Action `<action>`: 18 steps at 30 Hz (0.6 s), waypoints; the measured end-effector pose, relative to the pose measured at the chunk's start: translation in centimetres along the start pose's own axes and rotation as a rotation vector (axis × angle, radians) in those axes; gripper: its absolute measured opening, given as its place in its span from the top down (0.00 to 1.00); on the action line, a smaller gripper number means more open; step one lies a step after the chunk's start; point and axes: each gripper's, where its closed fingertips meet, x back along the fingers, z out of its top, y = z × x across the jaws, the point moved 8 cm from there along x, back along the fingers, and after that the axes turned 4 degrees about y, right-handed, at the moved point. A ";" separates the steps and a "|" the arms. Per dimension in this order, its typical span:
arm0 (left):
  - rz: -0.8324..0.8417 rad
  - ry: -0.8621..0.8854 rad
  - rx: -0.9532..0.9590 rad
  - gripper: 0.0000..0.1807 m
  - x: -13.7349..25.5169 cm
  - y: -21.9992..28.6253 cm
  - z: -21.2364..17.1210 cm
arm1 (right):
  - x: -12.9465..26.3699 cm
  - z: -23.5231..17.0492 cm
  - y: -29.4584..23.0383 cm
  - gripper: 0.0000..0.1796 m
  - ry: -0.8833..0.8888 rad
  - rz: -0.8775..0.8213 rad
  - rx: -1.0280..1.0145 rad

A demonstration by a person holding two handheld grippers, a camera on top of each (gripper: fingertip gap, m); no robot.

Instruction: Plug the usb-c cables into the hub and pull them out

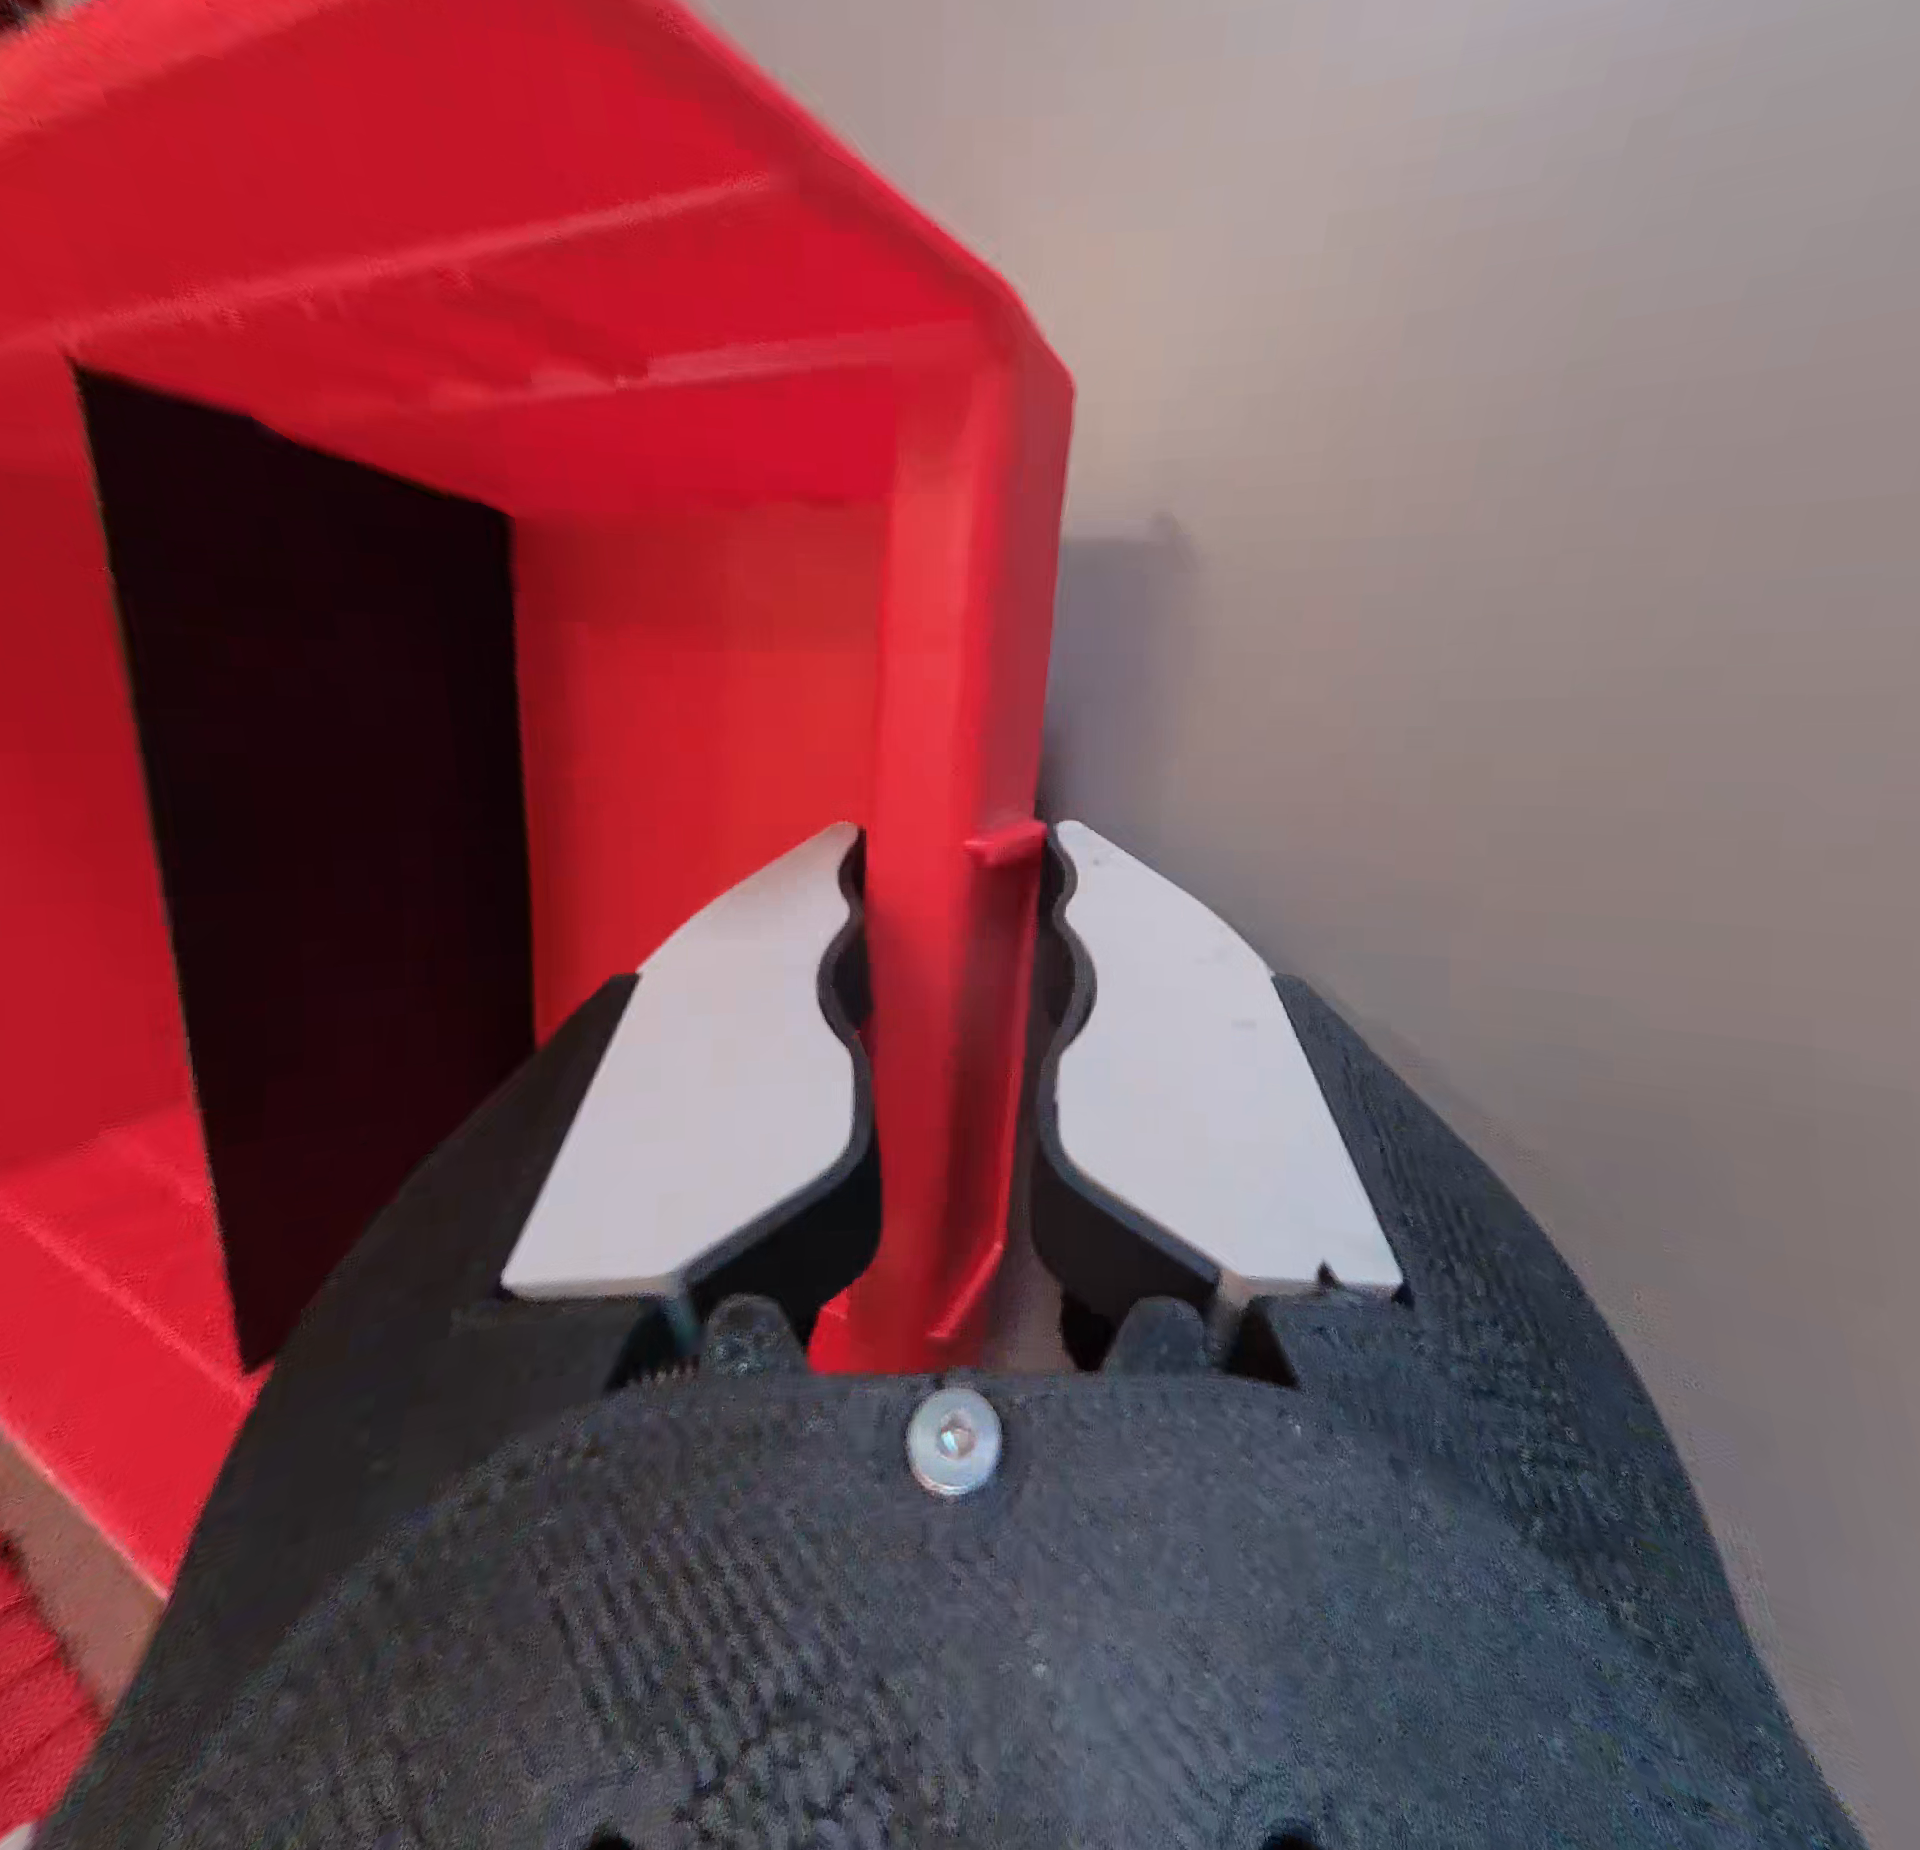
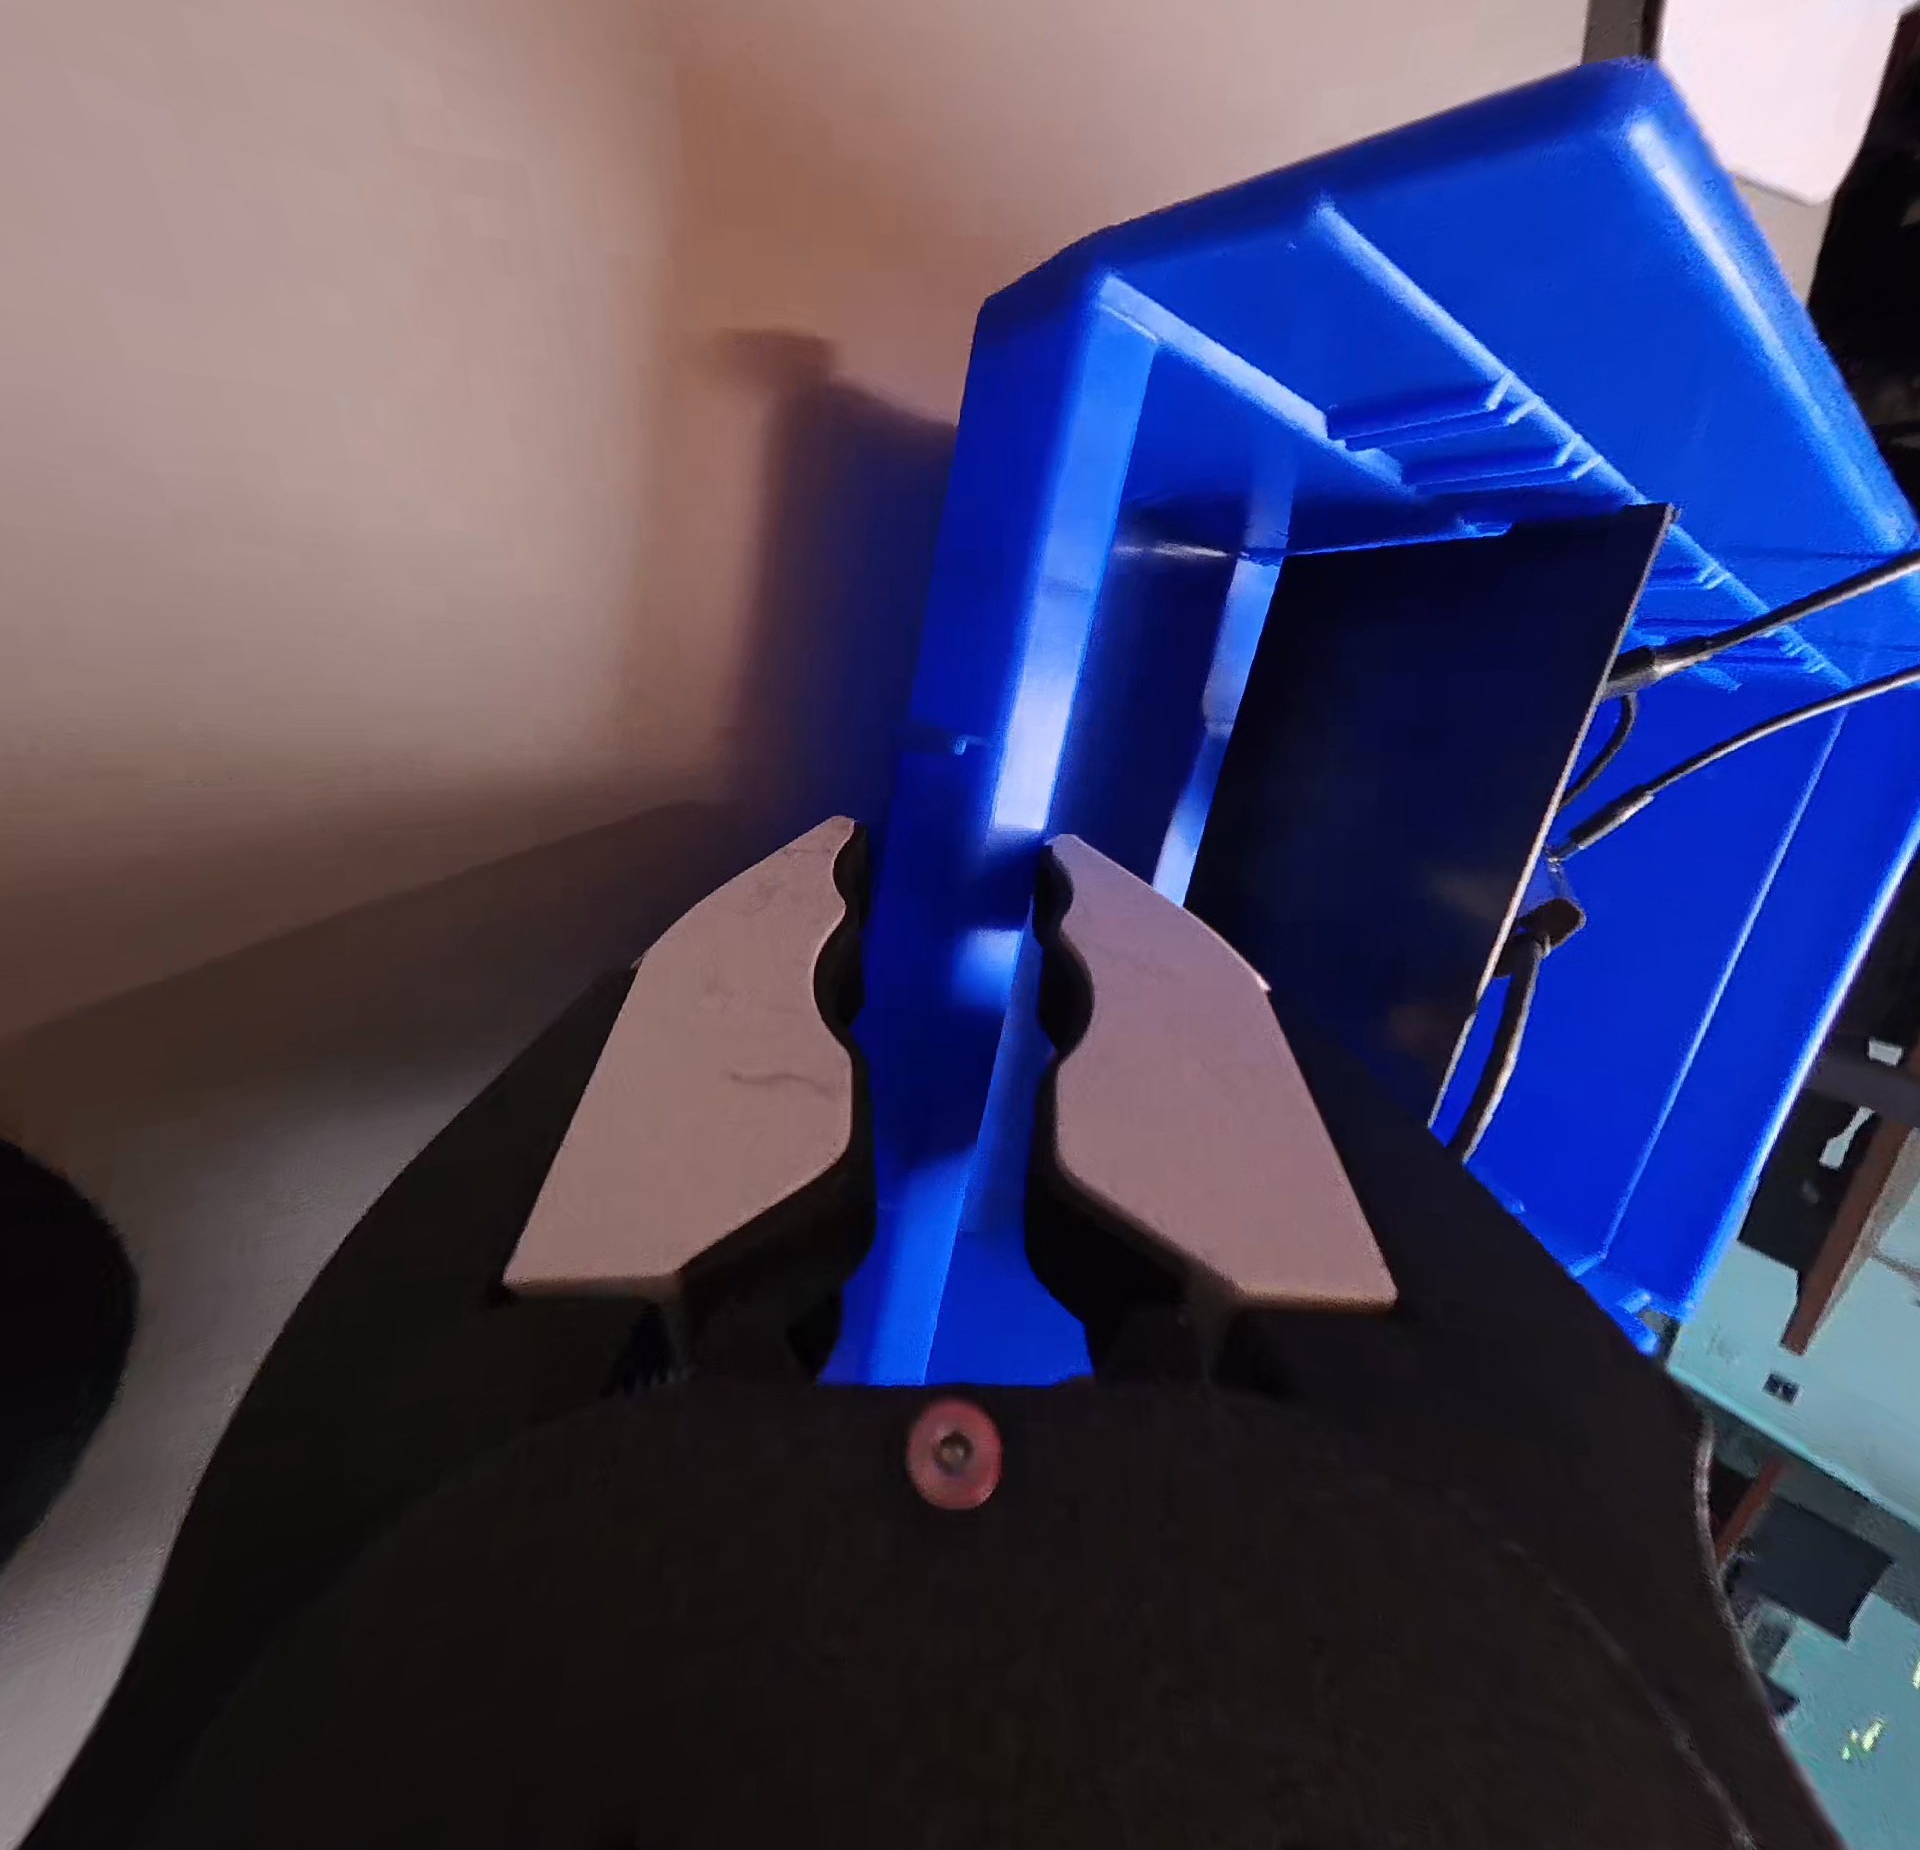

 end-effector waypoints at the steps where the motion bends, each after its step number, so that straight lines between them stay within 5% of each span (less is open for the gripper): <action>1: 0.000 0.011 -0.013 0.83 -0.1 0.3 0.6 | 0.3 0.4 -0.7 0.83 0.020 0.006 0.018; 13: -0.122 0.225 -0.296 0.84 -0.6 8.8 11.4 | 3.9 7.4 -9.8 0.82 0.246 0.007 0.250; 18: -0.125 0.340 -0.401 0.83 -1.1 10.2 14.4 | 9.0 9.9 -12.5 0.81 0.589 0.027 0.053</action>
